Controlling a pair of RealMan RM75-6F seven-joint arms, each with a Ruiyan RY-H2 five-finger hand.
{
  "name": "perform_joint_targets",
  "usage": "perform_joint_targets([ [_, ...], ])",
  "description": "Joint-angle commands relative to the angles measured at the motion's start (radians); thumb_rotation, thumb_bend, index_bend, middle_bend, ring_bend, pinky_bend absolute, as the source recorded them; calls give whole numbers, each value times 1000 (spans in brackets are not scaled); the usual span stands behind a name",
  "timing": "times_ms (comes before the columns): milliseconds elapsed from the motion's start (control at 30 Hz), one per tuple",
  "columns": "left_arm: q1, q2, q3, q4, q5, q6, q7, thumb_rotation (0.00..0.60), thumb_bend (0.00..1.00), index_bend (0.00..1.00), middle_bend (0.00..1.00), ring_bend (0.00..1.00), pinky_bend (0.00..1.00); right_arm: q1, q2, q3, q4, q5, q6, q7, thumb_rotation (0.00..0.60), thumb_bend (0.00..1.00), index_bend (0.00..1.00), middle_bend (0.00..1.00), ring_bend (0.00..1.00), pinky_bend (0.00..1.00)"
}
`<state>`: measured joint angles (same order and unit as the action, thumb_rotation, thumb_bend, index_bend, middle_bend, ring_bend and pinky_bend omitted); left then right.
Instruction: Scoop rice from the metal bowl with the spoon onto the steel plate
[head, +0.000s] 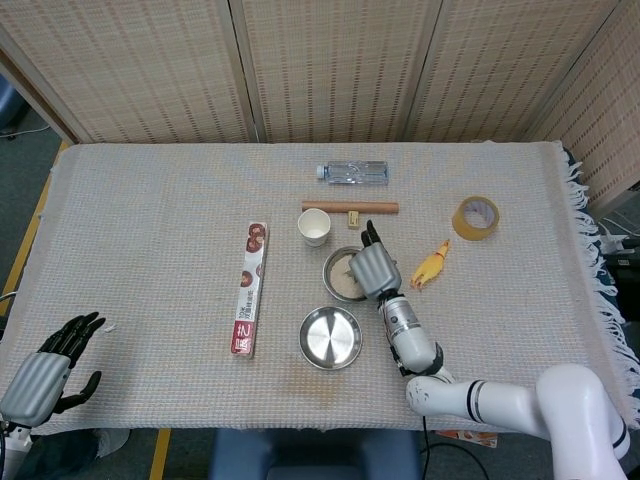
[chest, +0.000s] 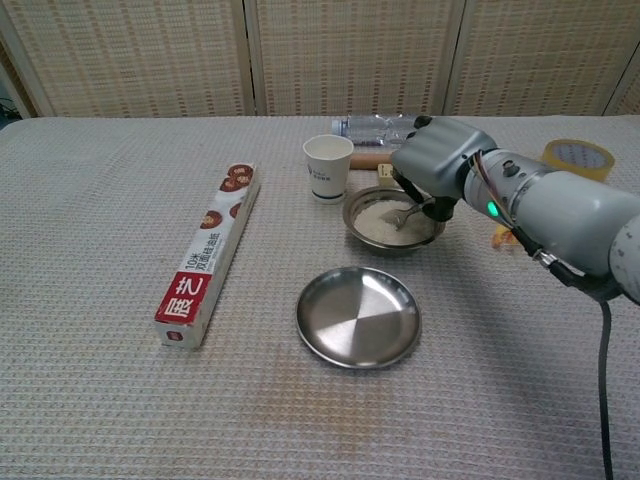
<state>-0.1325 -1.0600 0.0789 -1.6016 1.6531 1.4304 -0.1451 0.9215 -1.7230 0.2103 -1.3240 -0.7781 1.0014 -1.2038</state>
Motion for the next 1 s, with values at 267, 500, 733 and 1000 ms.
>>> perform_joint_targets([
  [267, 0, -3, 0, -8, -3, -6, 21, 600, 444, 0, 0, 0, 177, -92, 70, 11, -47, -26, -12, 326, 600, 403, 918, 557, 122, 1],
  [500, -1, -7, 0, -16, -7, -12, 40, 600, 445, 0, 0, 0, 177, -99, 56, -7, 21, -35, -56, 418, 600, 403, 918, 557, 122, 1],
  [733, 1, -8, -2, -13, -12, -11, 38, 600, 444, 0, 0, 0, 176, -103, 93, 3, -10, -52, -28, 456, 600, 403, 917, 557, 123, 1],
  [1000, 0, -4, -1, -14, -13, -14, 30, 600, 445, 0, 0, 0, 176, -83, 171, 63, -100, 20, 3, 439, 600, 403, 915, 557, 122, 1],
])
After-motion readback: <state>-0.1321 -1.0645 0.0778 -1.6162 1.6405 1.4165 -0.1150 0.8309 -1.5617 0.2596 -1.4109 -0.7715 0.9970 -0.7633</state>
